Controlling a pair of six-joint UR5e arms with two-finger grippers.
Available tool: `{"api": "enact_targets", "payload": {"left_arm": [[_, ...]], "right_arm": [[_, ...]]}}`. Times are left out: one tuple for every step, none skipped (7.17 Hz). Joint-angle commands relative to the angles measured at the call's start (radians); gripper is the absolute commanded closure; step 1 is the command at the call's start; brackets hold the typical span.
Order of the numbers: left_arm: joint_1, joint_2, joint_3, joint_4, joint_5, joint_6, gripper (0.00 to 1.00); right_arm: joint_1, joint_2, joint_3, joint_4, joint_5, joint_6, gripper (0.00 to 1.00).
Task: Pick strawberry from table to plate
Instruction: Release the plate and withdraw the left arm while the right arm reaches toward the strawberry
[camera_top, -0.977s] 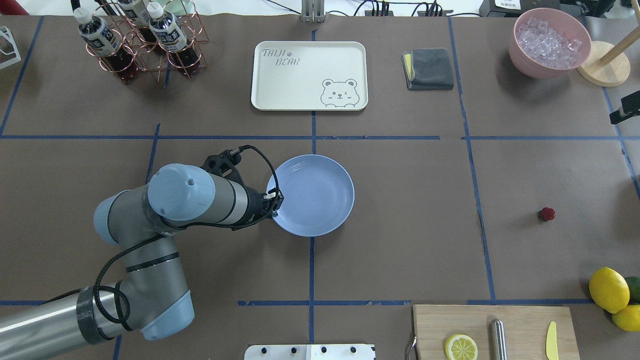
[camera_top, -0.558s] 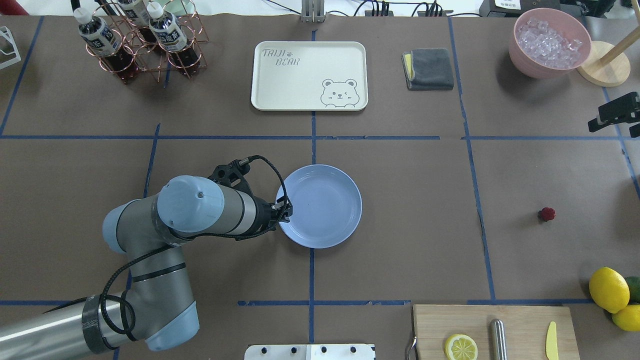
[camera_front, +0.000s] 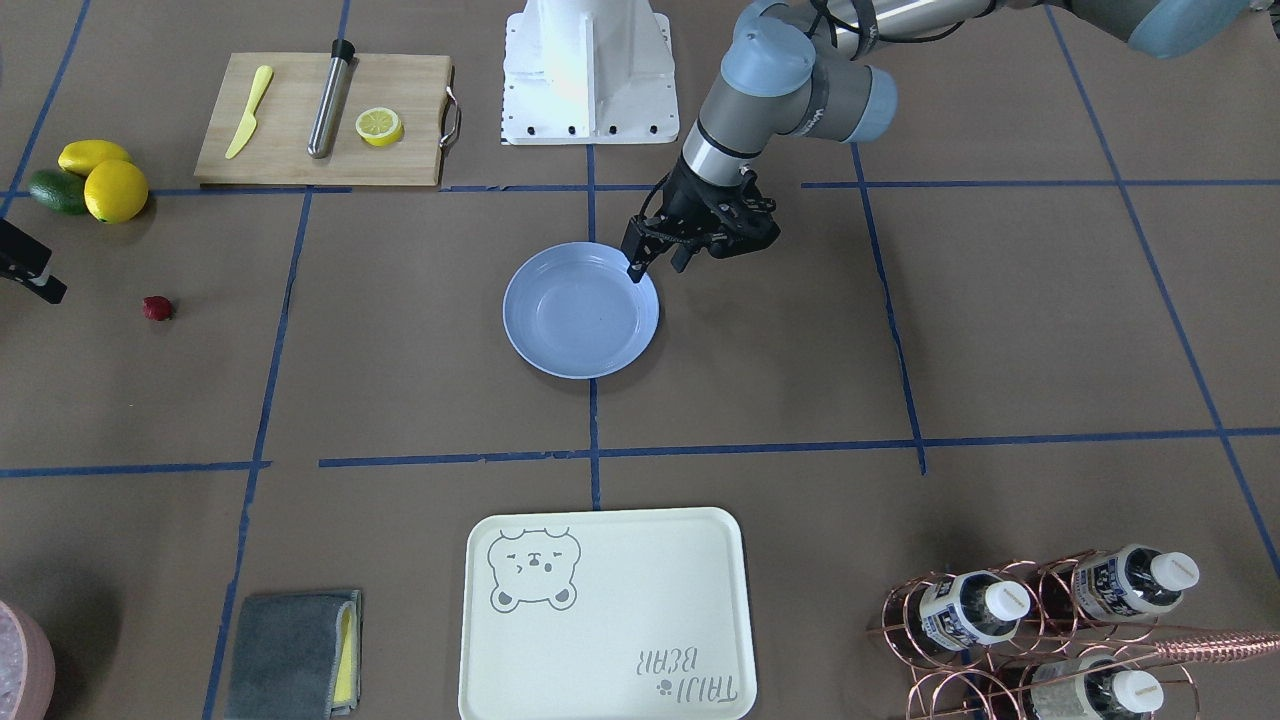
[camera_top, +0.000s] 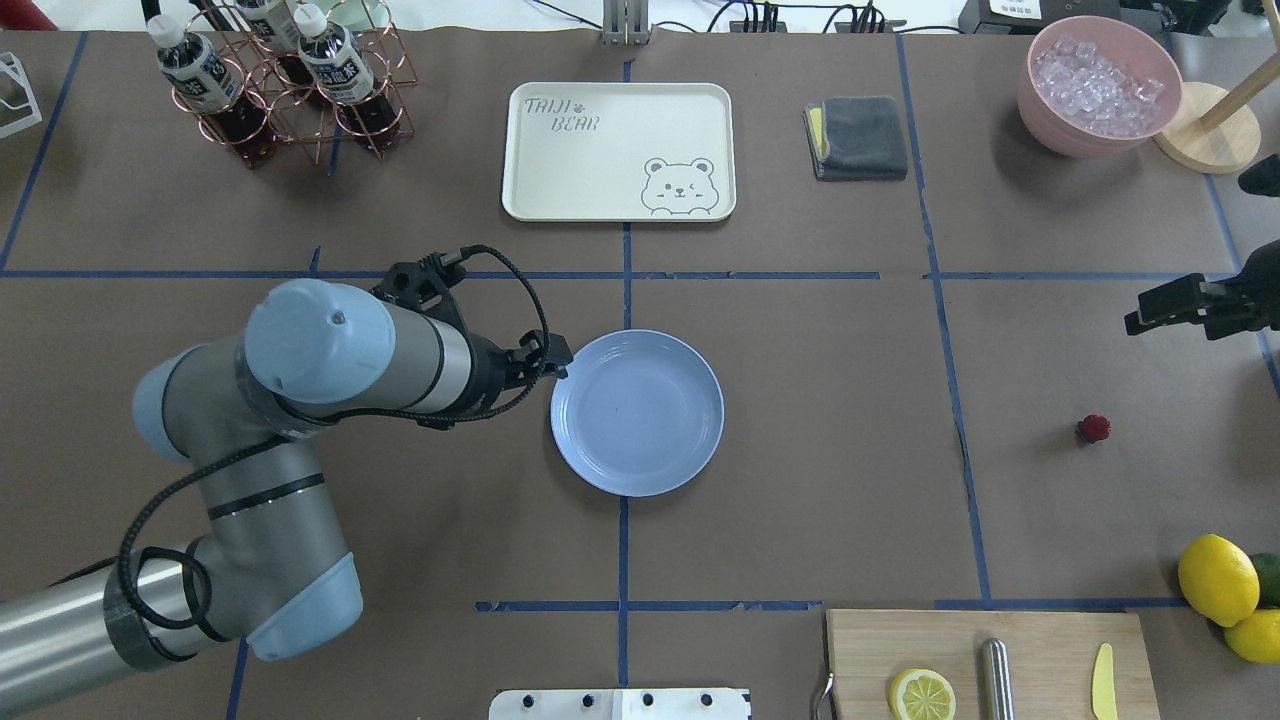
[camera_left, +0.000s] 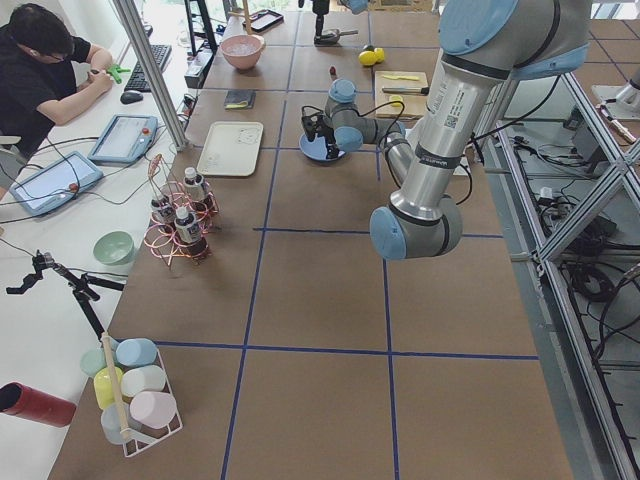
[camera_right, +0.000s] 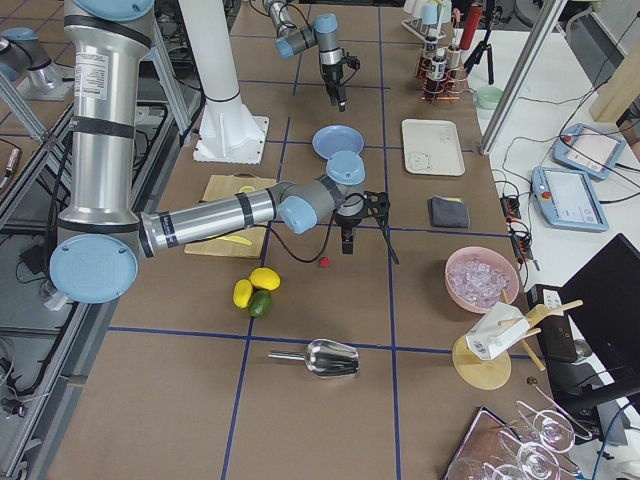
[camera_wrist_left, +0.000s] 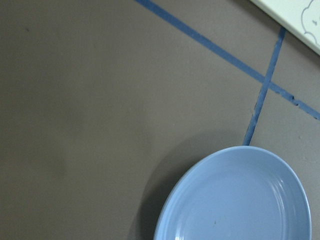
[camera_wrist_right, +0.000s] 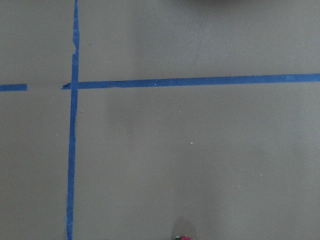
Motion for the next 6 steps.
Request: {"api": "enact_targets", "payload": {"left_arm": [[-0.153,0.002,-0.047,0.073,-0.104,0.084,0.0],[-0.193,0.002,-0.06,0.101,-0.105,0.129,0.0],[-0.196,0.017,-0.076,0.11,-0.105,0.139,0.0],[-0.199,0.018,-0.077,0.11,-0.105,0.139,0.0],[-0.199,0.016,-0.079,0.11,-0.105,0.139,0.0],[-0.199,0.018,-0.077,0.11,-0.107,0.139,0.0]], "right_arm": [[-0.088,-0.033,-0.084,0.165,-0.054,0.048,0.0],[-0.15,-0.033,-0.12,0.226,-0.092,0.104,0.0],[-0.192,-0.033,-0.129,0.236,-0.132,0.106,0.0],[-0.204,-0.033,-0.132,0.236,-0.132,0.106,0.0],[-0.223,-0.033,-0.139,0.235,-0.134,0.106,0.0],[-0.237,-0.033,-0.16,0.235,-0.135,0.105,0.0]]}}
